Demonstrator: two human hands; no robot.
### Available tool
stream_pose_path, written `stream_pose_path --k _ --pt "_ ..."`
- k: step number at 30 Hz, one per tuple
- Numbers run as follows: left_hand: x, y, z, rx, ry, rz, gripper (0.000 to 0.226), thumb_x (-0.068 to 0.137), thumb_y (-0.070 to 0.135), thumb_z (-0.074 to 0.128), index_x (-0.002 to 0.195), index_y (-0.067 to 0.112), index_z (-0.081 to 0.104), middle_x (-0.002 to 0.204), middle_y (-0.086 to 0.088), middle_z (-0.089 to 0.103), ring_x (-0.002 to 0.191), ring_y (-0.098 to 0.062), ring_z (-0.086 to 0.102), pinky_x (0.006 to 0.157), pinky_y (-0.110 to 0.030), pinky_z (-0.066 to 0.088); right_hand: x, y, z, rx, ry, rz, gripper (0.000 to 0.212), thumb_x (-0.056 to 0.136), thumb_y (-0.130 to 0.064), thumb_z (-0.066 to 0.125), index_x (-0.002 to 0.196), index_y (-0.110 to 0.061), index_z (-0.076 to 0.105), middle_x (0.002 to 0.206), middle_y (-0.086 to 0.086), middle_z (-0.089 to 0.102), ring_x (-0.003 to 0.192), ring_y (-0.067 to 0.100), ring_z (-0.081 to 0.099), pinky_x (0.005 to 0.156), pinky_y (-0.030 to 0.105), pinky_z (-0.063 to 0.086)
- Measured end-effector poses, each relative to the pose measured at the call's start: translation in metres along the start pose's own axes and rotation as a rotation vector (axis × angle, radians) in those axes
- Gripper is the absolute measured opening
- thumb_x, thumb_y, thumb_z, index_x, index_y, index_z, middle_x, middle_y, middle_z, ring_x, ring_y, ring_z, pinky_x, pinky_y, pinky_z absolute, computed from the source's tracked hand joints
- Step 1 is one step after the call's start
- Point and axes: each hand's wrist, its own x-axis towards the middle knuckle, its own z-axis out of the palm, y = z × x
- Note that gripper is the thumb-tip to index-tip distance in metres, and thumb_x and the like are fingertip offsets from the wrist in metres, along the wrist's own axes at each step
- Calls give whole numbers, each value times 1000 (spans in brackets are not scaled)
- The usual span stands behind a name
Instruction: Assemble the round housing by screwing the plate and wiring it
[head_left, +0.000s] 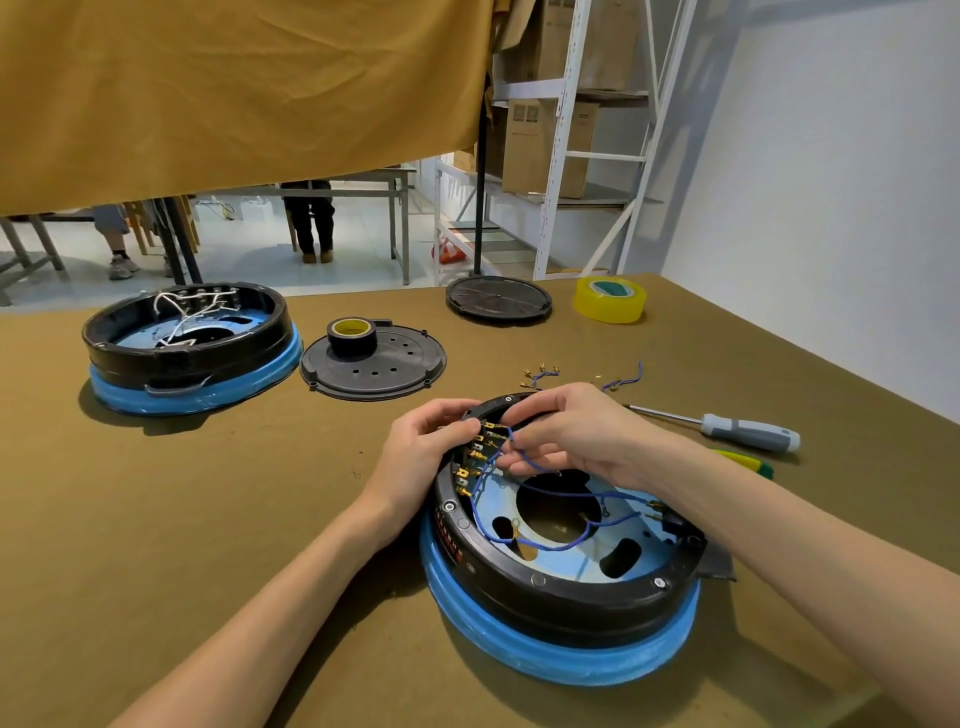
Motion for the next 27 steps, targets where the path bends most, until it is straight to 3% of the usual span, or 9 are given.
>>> stream_pose_path --k 4,9,13,17,23,27 --pt "0 0 0 5 -10 -2 23 95 13 65 116 17 72 109 -10 74 106 -26 70 91 -37 57 1 6 1 -231 75 -166 12 90 8 69 96 -2 74 75 19 76 67 24 75 62 33 63" --pt "1 0 0 0 -17 -7 24 95 12 65 118 16 71 110 -11 74 105 -26 71 85 -33 57 -2 11 3 -535 181 -302 10 87 -5 73 88 -13 79 70 2 77 61 15 74 49 22 54" --pt "0 0 -1 0 -21 -13 24 95 13 64 119 15 71 111 -11 74 106 -27 71 86 -34 57 -1 12 2 -659 236 -415 13 84 -13 76 81 -24 81 65 -10 74 59 -1 67 54 11 46" --pt "1 1 0 1 -14 -15 25 95 12 65 119 13 71 110 -12 75 105 -28 71 87 -34 58 -1 16 -1 -632 249 -422 14 84 -12 76 79 -25 79 66 -7 75 57 3 67 57 15 48" --pt "1 1 0 11 -9 -8 25 95 13 65 119 15 72 109 -10 75 104 -25 72 81 -27 56 -2 17 -1 -595 161 -389 8 86 -8 76 84 -15 78 64 0 75 54 12 70 48 20 52" --pt "0 1 0 14 -14 -9 26 95 14 65 120 15 71 111 -11 74 106 -26 71 87 -32 57 -1 16 -1 -558 135 -380 6 88 -5 75 86 -11 77 65 3 75 53 13 70 51 21 54"
